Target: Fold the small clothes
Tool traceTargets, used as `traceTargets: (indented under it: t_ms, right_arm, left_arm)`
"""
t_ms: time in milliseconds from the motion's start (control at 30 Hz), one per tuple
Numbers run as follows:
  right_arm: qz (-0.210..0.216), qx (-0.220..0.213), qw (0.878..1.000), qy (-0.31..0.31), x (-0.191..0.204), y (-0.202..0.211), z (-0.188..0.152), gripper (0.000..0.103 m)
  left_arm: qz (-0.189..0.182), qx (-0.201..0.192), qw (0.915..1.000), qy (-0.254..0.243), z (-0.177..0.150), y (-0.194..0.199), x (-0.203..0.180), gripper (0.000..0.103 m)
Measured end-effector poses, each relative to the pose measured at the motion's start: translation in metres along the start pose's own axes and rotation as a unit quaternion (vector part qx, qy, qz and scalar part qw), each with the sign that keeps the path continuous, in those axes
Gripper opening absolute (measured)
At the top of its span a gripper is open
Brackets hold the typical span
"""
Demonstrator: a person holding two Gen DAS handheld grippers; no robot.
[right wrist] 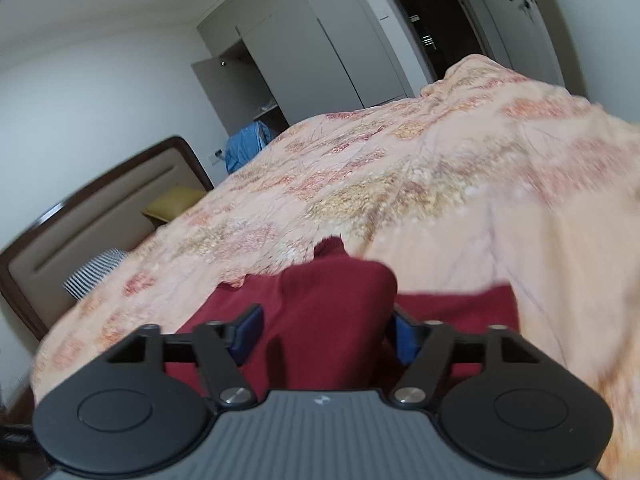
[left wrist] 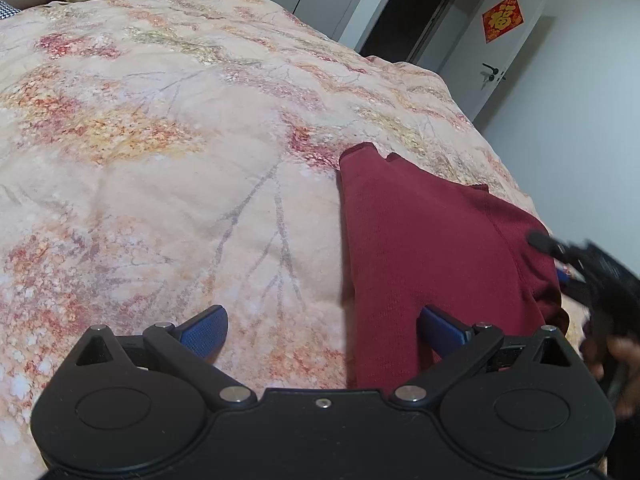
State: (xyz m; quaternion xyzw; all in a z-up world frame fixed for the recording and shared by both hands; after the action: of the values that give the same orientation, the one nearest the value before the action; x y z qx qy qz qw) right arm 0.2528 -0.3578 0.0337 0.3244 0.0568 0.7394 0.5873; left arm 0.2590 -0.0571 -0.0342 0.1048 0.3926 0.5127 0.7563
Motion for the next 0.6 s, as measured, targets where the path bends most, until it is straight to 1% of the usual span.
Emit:
traceTargets:
  t_ms: [133,200,300,367,400,433,467,500,533,600]
  right_arm:
    - [0.001,0.006,0.999,-0.036,-0.01,0.027,-0.024,0.075]
    - [0.002,0.015,0.998,-0.056,-0.014,0.036,-0.036,0.073]
    - [-0.004,0.015,0.996,-0.084,-0.016,0.045,-0.046,0.067]
    - [-0.003,0.017,0.995,-0.101,-0.016,0.049,-0.048,0.06]
    - [-0.004,0.019,0.994,-0.109,-0.015,0.05,-0.049,0.057]
    - [-0.001,0.02,0.994,-0.112,-0.014,0.051,-0.05,0.045]
    - [0.0,0.025,0.994,-0.11,-0.012,0.05,-0.05,0.023]
    - [-0.002,0.026,0.994,-0.103,-0.009,0.05,-0.051,0.014]
    - [-0.012,0.019,0.996,-0.091,-0.007,0.052,-0.05,0.013]
    - [-0.02,0.003,0.997,-0.07,-0.002,0.058,-0.044,0.011]
  left_arm:
    - [0.0,-0.003,1.0,0.001,0.0,-0.002,0.0,0.102]
    - [0.0,-0.003,1.0,0.001,0.0,-0.004,-0.001,0.102]
    - [0.002,-0.004,1.0,-0.001,0.001,-0.007,-0.001,0.102]
    - [0.004,-0.003,1.0,-0.002,0.0,-0.009,-0.002,0.102]
    - [0.004,-0.002,1.0,-0.002,-0.001,-0.01,-0.002,0.102]
    - [0.005,-0.001,1.0,-0.002,-0.001,-0.01,-0.002,0.102]
    - [0.006,-0.001,1.0,-0.002,-0.002,-0.01,-0.003,0.102]
    - [0.007,0.0,1.0,-0.002,-0.002,-0.009,-0.003,0.102]
    - [0.006,0.0,1.0,-0.002,-0.002,-0.009,-0.003,0.102]
    - [0.001,0.001,1.0,-0.004,-0.001,-0.008,-0.007,0.101]
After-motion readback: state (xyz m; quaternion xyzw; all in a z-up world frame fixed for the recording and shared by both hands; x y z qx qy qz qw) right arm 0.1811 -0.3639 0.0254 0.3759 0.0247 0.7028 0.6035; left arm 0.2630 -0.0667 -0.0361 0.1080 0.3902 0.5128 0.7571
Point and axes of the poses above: each gripper's, at about its wrist camera, not at the fingertips, and y roughly against the way its jaws point, x to its left, z to its top, the point moved 2 cm from there along -y, roughly the way its jaws point, and after that the axes turned 8 degrees about -z, right-handed, at the moved point
